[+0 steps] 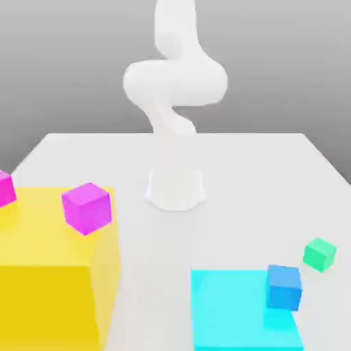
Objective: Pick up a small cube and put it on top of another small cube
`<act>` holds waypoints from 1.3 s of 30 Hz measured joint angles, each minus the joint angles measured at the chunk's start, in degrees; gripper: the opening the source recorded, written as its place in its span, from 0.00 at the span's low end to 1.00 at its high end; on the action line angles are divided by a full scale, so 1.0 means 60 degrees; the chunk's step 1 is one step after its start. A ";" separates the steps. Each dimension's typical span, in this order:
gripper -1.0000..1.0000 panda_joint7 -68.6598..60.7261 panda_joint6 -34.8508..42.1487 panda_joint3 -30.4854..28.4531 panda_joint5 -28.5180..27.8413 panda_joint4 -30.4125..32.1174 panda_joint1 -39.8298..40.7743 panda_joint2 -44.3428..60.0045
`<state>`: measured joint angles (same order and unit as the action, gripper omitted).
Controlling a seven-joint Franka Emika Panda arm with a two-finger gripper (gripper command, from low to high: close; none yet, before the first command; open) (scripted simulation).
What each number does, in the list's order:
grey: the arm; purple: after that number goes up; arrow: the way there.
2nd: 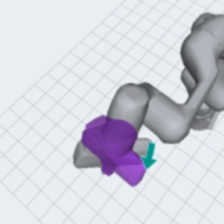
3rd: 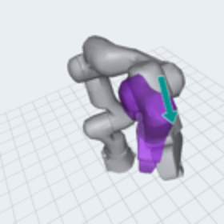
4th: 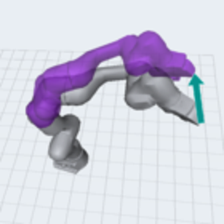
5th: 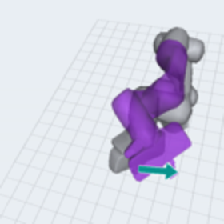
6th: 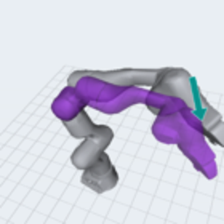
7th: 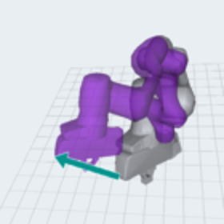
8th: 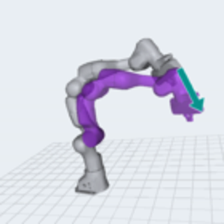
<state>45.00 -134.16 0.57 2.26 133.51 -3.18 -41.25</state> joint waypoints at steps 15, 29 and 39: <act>0.50 -0.0196 -0.2368 0.1751 0.1380 0.1729 -0.2660 0.4575; 0.50 0.2918 -0.4900 0.2112 -0.2086 0.2976 -0.5140 0.8960; 0.00 0.3606 -0.6014 0.1113 -0.2947 0.2687 -0.5975 1.0380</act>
<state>66.63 -170.24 7.25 -15.42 149.64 -39.03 21.03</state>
